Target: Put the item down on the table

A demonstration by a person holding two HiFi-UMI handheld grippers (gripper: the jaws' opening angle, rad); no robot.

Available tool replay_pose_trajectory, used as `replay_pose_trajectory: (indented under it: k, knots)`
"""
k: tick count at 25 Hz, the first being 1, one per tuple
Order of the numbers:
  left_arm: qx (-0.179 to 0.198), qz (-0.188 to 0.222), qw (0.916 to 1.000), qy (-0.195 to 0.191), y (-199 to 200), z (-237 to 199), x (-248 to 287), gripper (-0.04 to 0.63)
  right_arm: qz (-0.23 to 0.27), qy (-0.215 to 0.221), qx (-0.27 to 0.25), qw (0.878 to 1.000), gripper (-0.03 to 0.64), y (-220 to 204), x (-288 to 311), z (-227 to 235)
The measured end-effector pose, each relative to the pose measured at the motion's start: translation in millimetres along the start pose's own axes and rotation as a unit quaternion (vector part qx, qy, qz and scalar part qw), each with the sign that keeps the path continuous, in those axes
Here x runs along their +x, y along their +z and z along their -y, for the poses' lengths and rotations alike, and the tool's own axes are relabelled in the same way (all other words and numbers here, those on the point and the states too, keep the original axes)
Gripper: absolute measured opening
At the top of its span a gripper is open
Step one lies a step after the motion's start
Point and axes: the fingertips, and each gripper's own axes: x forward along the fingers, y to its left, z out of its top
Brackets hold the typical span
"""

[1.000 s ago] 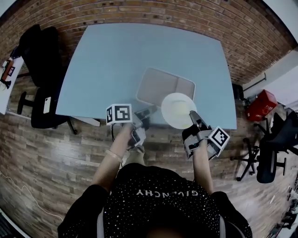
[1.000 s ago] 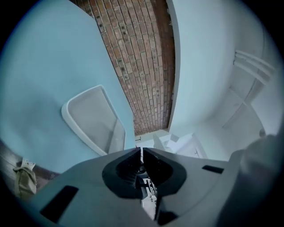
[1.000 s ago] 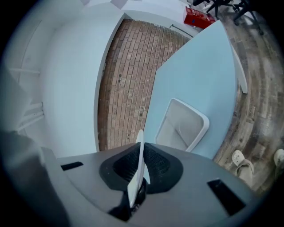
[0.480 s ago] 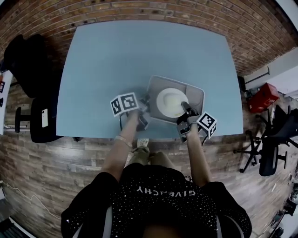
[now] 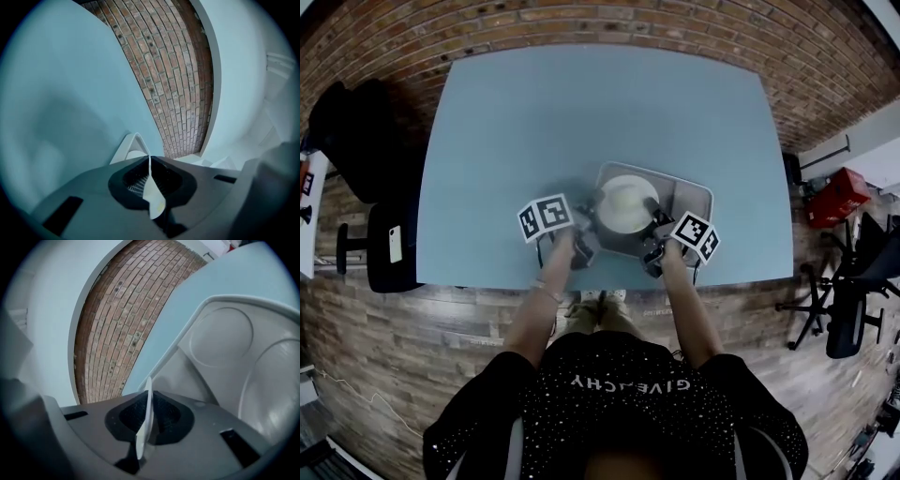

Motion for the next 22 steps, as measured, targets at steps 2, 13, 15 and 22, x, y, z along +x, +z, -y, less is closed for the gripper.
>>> replay_pose_trajectory:
  k: [2,13,15,22]
  knots:
    - [-0.003,0.003,1.0,0.004,-0.5,-1.8,0.6,0.02,-0.02,-0.035,-0.04,0.998,0.026,-3.2,1.9,6.5]
    - [0.003,0.023,0.9997,0.008,1.3,13.7,1.7,0.02,0.026,-0.2,-0.377,0.904,0.284,40.7,-29.4,3.8]
    - [0.004,0.025,0.9997,0.007,2.8,16.6,2.7,0.02,0.004,-0.139,-0.339,0.931,0.231,33.9,-29.4,-3.6]
    - [0.0,0.03,0.9994,0.016,0.6,12.5,-1.8,0.02,-0.013,0.056,-0.072,0.996,0.012,26.3,-28.5,-25.1]
